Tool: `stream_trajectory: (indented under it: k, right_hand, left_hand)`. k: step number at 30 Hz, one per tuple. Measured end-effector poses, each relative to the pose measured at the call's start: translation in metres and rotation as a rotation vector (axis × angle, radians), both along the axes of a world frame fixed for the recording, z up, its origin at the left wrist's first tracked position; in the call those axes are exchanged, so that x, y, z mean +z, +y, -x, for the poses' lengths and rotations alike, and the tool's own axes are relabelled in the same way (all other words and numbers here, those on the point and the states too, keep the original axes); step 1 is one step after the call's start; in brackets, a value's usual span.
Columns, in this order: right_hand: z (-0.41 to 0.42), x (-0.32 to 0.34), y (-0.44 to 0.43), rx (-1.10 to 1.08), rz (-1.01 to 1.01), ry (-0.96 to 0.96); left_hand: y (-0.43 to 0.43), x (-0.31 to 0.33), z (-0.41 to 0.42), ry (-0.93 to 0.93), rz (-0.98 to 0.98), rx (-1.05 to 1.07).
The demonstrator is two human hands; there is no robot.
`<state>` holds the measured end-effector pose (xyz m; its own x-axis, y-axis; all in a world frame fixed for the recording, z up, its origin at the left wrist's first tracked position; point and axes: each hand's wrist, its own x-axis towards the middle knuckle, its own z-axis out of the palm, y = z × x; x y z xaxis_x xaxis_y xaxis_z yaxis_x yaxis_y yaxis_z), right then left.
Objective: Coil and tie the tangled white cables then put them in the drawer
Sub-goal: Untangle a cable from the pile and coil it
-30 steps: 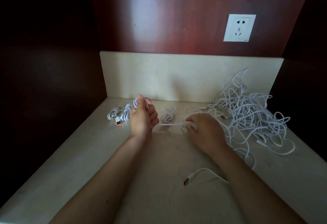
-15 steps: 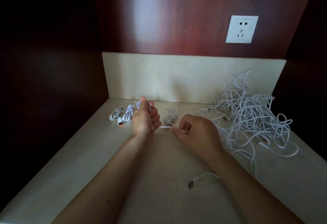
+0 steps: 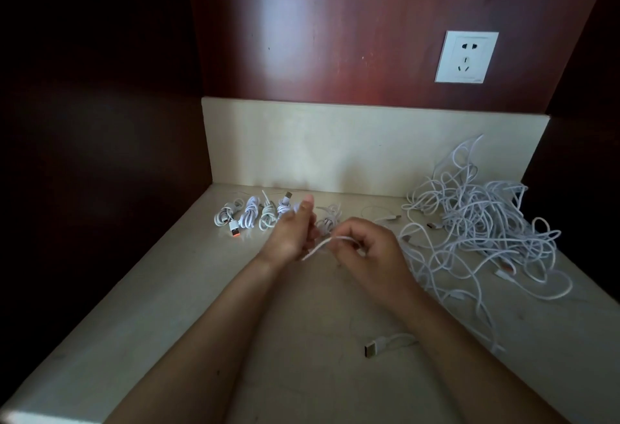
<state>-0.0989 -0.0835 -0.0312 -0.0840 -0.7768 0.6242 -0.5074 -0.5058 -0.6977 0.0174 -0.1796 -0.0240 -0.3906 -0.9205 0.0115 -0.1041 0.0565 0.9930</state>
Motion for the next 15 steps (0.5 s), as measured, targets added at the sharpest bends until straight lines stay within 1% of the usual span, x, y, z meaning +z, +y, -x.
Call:
stream_trajectory:
  k: [1, 2, 5, 7, 9, 11, 13, 15]
  right_hand:
    - [0.001, 0.001, 0.000, -0.006, 0.011, -0.013]
    - [0.003, 0.001, -0.001, -0.013, 0.015, -0.015]
    - [0.006, -0.001, -0.001, -0.074, 0.012, 0.002]
    - [0.009, -0.005, -0.004, -0.153, 0.004, 0.028]
    - [0.013, -0.008, -0.008, -0.239, -0.027, 0.030]
    - [0.020, -0.011, -0.011, -0.277, -0.056, 0.018]
    - [0.024, -0.013, -0.014, -0.243, -0.056, 0.016]
    - [0.026, -0.015, -0.015, -0.214, -0.044, 0.006]
  left_hand:
    - [0.003, 0.000, 0.001, -0.068, 0.016, -0.053]
    - [0.007, 0.000, 0.002, -0.093, -0.001, -0.100]
    - [0.015, -0.001, 0.002, -0.077, -0.095, -0.258]
    - [0.017, 0.000, 0.001, -0.104, -0.143, -0.362]
    - [0.019, 0.002, 0.000, -0.119, -0.220, -0.513]
    - [0.020, 0.003, -0.001, -0.156, -0.263, -0.630]
    - [0.023, 0.004, -0.002, -0.220, -0.224, -0.638]
    - [0.024, 0.004, -0.002, -0.238, -0.135, -0.600]
